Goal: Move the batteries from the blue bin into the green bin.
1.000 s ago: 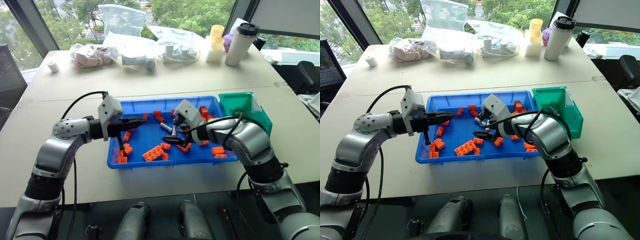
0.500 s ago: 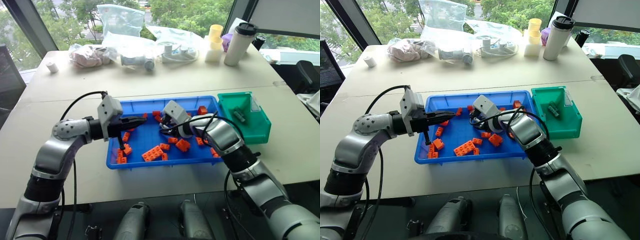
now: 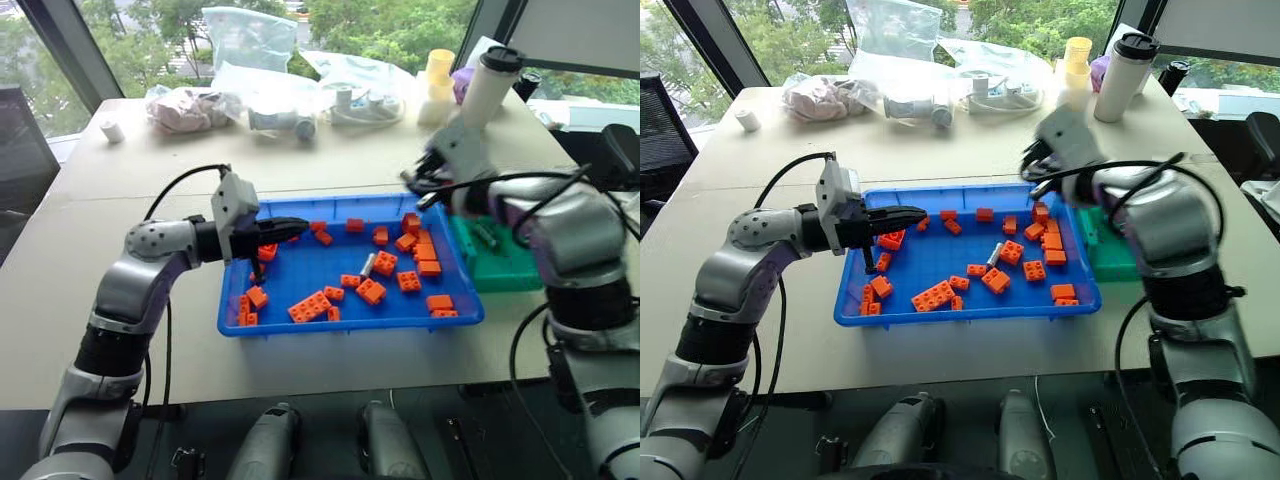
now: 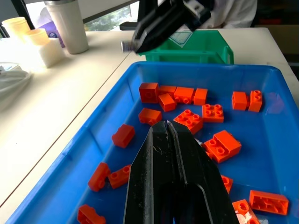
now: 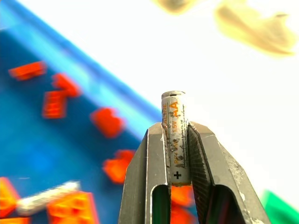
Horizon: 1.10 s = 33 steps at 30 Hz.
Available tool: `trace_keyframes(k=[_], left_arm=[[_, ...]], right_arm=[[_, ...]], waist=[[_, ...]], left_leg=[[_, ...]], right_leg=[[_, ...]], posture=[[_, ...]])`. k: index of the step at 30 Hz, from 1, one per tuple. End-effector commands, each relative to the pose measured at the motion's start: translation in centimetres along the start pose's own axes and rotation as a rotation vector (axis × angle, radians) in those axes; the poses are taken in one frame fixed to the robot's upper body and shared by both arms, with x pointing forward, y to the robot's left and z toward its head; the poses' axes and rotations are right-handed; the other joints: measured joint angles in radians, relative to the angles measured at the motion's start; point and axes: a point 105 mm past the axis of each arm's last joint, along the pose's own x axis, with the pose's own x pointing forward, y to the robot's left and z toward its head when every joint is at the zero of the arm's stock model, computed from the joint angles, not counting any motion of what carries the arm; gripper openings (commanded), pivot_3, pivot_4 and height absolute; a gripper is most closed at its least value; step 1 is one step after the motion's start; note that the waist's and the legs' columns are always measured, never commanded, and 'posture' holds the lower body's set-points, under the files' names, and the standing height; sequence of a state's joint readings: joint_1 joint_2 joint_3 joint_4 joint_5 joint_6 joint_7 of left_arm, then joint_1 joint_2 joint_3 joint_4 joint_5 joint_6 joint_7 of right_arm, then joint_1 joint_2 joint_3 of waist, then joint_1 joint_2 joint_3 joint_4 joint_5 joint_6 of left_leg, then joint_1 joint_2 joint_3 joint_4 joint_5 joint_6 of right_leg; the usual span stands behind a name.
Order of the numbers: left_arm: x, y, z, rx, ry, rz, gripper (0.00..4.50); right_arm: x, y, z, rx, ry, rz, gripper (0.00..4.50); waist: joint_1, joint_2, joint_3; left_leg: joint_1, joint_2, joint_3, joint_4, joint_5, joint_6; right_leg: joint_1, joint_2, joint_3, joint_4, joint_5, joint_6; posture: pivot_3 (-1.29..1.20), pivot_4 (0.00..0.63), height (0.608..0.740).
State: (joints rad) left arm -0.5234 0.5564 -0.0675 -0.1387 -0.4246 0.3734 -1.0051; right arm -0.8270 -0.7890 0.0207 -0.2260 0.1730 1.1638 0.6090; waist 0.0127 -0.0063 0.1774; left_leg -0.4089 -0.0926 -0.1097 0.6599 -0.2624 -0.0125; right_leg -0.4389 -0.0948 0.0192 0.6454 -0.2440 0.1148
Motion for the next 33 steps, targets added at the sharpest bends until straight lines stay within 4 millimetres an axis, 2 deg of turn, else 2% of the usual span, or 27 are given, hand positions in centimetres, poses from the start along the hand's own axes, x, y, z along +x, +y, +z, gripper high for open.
trace_keyframes(k=[1, 5, 12, 14, 16, 20, 21, 24, 27, 30, 33], left_arm=[[0.4, -0.5, 1.4, 0.042, -0.040, -0.025, 0.00], [0.4, -0.8, 1.5, 0.039, -0.040, -0.042, 0.00], [0.7, -0.8, 1.6, 0.036, -0.044, -0.060, 0.00], [0.7, -0.7, 1.5, 0.036, -0.042, -0.059, 0.00], [0.7, -0.7, 1.3, 0.037, -0.039, -0.059, 0.00], [0.4, -0.5, 1.4, 0.037, -0.034, -0.054, 0.00], [0.3, -0.4, 1.3, 0.039, -0.028, -0.053, 0.00], [0.2, -0.3, 1.2, 0.042, -0.021, -0.048, 0.00], [0.2, -0.1, 1.3, 0.047, -0.022, -0.045, 0.00], [0.3, 0.3, 1.3, 0.055, -0.023, -0.033, 0.00], [0.3, 0.4, 1.4, 0.055, -0.029, -0.031, 0.00]], right_arm=[[-4.4, -4.9, -1.7, 0.026, 0.053, -0.178, 0.05], [-5.9, -5.6, -5.6, 0.024, 0.188, -0.180, 0.05], [-5.3, -4.3, -8.6, 0.076, 0.236, -0.085, 0.05], [-4.9, -4.2, -9.1, 0.088, 0.238, -0.077, 1.13], [-4.6, -4.0, -9.4, 0.093, 0.238, -0.068, 1.94], [-4.1, -3.7, -8.2, 0.079, 0.192, -0.048, 4.13], [-4.0, -3.6, -7.3, 0.060, 0.164, -0.042, 4.47], [-3.6, -1.4, -3.0, 0.055, 0.032, 0.073, 4.47], [-2.4, 2.3, -0.8, 0.071, -0.015, 0.224, 4.47], [-0.7, 5.9, -1.0, 0.080, 0.011, 0.334, 4.47], [0.6, 8.1, -1.9, 0.078, 0.050, 0.383, 4.47]], waist=[[0.003, -0.001, 0.000], [-0.009, 0.000, 0.000], [-0.025, 0.001, 0.000], [-0.023, 0.001, 0.000], [-0.020, 0.001, 0.000], [-0.021, 0.001, 0.000], [-0.021, 0.001, 0.000], [-0.029, 0.002, 0.000], [-0.028, 0.002, 0.000], [-0.022, 0.001, 0.000], [-0.012, 0.001, 0.000]], left_leg=[[0.000, 0.000, 0.000, 0.000, 0.000, 0.001], [0.001, 0.001, 0.002, 0.000, -0.001, 0.002], [0.003, 0.002, 0.003, 0.000, -0.001, 0.002], [0.002, 0.002, 0.003, 0.000, -0.001, 0.002], [0.002, 0.002, 0.002, 0.001, -0.001, 0.002], [0.002, 0.002, 0.002, 0.001, -0.001, 0.002], [0.002, 0.002, 0.002, 0.001, -0.001, 0.002], [0.002, 0.002, 0.002, 0.001, -0.001, 0.002], [0.002, 0.003, 0.002, 0.000, -0.001, 0.001], [0.002, 0.003, 0.000, 0.000, -0.001, 0.001], [0.000, 0.001, 0.000, 0.001, -0.001, 0.001]], right_leg=[[0.001, 0.000, -0.001, -0.001, 0.000, 0.000], [0.002, 0.000, 0.001, -0.001, 0.000, 0.000], [0.002, 0.002, 0.002, 0.002, 0.000, 0.000], [0.002, 0.002, 0.002, 0.002, 0.000, 0.000], [0.002, 0.001, 0.002, 0.001, 0.000, 0.000], [0.002, 0.001, 0.002, 0.001, 0.000, 0.000], [0.002, 0.001, 0.002, 0.001, 0.000, 0.000], [0.002, 0.001, 0.002, 0.001, 0.000, 0.000], [0.001, 0.002, 0.002, 0.002, 0.000, 0.000], [0.001, 0.003, 0.001, 0.001, 0.000, 0.000], [0.001, 0.000, 0.001, 0.001, 0.000, 0.000]], posture=[[0.00, 0.150, 0.740], [0.00, 0.150, 0.740], [0.00, 0.150, 0.740], [0.00, 0.150, 0.740], [0.00, 0.150, 0.740], [0.00, 0.150, 0.740], [0.00, 0.150, 0.740], [0.00, 0.150, 0.740], [0.00, 0.150, 0.740], [0.00, 0.150, 0.740], [0.00, 0.150, 0.740]])
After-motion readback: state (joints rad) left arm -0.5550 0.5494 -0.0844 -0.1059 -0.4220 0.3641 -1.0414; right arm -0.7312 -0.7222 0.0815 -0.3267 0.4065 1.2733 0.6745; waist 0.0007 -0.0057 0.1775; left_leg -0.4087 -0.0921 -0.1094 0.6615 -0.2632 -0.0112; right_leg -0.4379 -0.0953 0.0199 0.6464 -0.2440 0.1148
